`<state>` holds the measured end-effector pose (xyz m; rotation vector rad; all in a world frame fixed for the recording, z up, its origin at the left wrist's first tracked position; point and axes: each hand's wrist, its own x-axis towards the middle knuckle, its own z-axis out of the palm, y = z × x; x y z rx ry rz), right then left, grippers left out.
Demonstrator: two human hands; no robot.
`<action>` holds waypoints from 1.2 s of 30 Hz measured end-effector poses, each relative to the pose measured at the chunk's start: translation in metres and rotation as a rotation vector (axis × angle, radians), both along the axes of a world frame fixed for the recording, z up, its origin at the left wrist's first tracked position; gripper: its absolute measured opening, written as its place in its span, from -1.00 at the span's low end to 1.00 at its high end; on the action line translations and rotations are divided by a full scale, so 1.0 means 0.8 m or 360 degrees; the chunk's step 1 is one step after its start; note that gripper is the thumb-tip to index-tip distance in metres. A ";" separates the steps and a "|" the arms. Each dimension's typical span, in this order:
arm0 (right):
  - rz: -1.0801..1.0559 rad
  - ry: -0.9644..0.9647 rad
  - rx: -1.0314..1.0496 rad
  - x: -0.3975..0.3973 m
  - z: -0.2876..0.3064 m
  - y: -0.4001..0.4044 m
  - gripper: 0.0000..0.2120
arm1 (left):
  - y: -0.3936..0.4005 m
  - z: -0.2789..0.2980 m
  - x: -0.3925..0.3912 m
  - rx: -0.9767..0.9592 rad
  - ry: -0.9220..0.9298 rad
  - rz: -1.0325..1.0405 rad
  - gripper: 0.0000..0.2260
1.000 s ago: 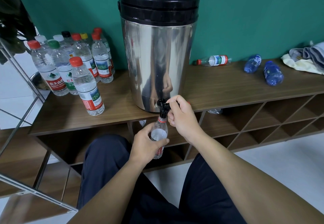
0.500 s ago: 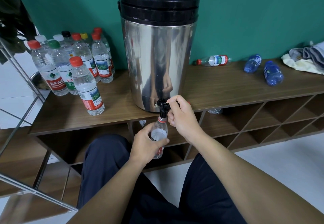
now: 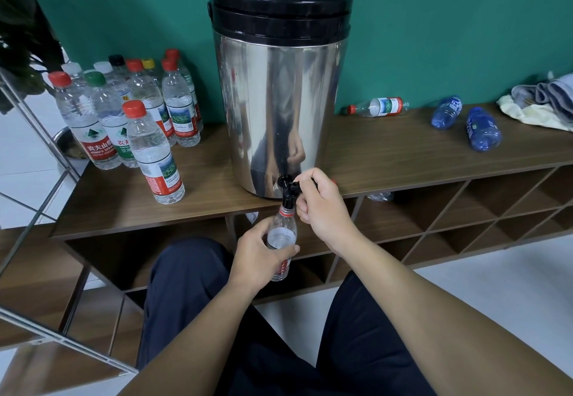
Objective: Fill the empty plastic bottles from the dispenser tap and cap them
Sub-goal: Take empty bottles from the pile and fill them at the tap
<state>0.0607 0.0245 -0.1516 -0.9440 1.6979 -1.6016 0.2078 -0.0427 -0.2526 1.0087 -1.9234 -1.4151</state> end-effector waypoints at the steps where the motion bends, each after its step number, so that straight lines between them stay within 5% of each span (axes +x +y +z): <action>1: 0.0001 -0.0001 -0.0001 0.000 0.000 0.000 -0.80 | 0.000 0.000 0.000 -0.0002 0.0004 -0.0003 -0.45; 36: -0.0007 0.0016 0.0010 -0.001 -0.003 -0.001 -0.80 | -0.001 -0.003 -0.001 0.0010 0.0014 0.0004 -0.43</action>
